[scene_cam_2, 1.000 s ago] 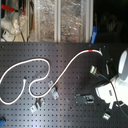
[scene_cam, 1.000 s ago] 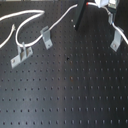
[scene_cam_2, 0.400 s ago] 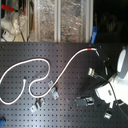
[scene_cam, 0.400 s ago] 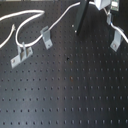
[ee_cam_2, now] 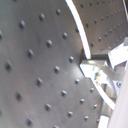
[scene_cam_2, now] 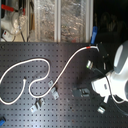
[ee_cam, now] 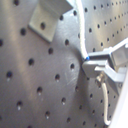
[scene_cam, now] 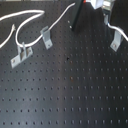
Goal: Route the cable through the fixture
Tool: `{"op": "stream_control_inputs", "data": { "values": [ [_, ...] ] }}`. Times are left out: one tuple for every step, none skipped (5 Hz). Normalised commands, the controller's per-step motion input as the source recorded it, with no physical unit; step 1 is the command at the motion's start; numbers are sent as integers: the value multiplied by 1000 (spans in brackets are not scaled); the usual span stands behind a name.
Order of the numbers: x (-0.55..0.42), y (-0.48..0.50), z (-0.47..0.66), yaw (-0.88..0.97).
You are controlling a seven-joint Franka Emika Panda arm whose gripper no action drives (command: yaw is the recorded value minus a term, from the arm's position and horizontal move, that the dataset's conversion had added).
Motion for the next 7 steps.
{"op": "stream_control_inputs", "data": {
  "values": [
    [-237,101,-74,514],
    [-174,169,-106,420],
    [51,125,-116,9],
    [300,164,-178,0],
    [254,76,-84,-191],
    [276,99,3,-371],
    [222,132,124,-614]
  ]
}}
